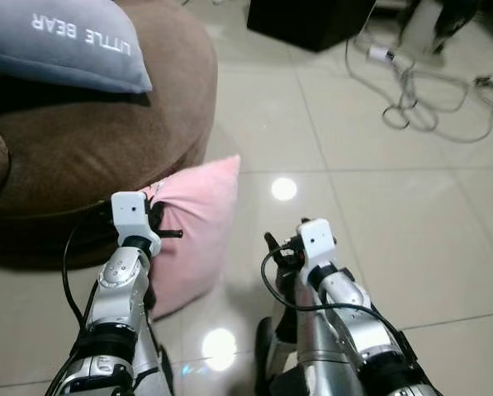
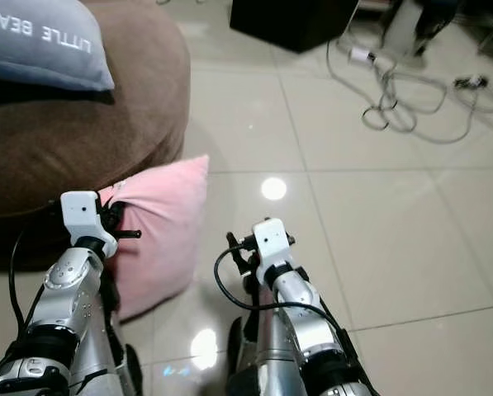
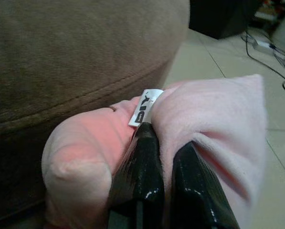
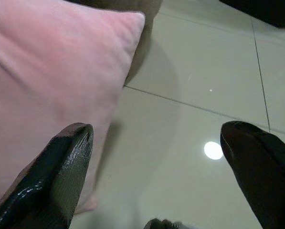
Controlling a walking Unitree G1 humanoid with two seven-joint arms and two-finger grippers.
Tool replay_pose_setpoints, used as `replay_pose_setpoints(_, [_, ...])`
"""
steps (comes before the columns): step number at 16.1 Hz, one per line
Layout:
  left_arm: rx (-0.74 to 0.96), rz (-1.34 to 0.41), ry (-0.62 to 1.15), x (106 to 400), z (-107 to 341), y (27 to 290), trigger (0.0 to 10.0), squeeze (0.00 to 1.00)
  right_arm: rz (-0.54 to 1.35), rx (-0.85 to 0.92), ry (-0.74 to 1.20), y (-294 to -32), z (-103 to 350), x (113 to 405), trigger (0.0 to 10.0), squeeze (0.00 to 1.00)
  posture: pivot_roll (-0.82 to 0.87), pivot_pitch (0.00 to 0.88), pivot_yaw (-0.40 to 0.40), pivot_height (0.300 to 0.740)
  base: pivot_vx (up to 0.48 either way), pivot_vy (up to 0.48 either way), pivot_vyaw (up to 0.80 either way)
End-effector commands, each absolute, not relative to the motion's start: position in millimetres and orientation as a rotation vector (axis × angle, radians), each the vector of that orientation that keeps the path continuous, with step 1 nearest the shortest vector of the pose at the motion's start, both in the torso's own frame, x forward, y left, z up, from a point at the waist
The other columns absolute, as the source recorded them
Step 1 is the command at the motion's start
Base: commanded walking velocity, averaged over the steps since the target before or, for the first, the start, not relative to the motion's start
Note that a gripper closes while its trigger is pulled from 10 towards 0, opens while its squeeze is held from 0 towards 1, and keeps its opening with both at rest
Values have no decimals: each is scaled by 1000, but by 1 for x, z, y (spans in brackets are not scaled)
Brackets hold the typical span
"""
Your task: Move the pillow to the sofa from floor
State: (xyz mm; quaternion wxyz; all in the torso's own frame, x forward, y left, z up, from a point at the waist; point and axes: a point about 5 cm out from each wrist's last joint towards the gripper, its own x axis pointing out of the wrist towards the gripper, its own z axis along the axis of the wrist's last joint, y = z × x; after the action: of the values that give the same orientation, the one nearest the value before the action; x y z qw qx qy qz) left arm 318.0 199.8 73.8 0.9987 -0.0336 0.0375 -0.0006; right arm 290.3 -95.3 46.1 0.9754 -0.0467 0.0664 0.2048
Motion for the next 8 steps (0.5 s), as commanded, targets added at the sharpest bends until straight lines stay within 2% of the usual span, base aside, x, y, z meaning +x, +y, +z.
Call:
replay_pose_setpoints(1, [-92, 10, 30, 318, 79, 195, 0, 0, 401, -81, 157, -101, 40, 289, 10000, 114, 144, 122, -177, 471, 0, 0, 0])
replay_pose_setpoints(4, [-97, 13, 48, 313, 75, 191, 0, 0, 410, -94, 156, -101, 39, 292, 10000, 129, 149, 118, -185, 471, 0, 0, 0])
replay_pose_setpoints(7, [-61, 16, 103, 300, 60, 201, 0, 0, 409, -80, 153, -101, 36, 289, 10000, 133, 137, 119, -179, 487, 0, 0, -454])
replay_pose_setpoints(8, [-53, 13, 123, 295, 55, 205, 0, 0, 413, -76, 152, -102, 34, 287, 10000, 133, 131, 119, -177, 500, 0, 0, 0])
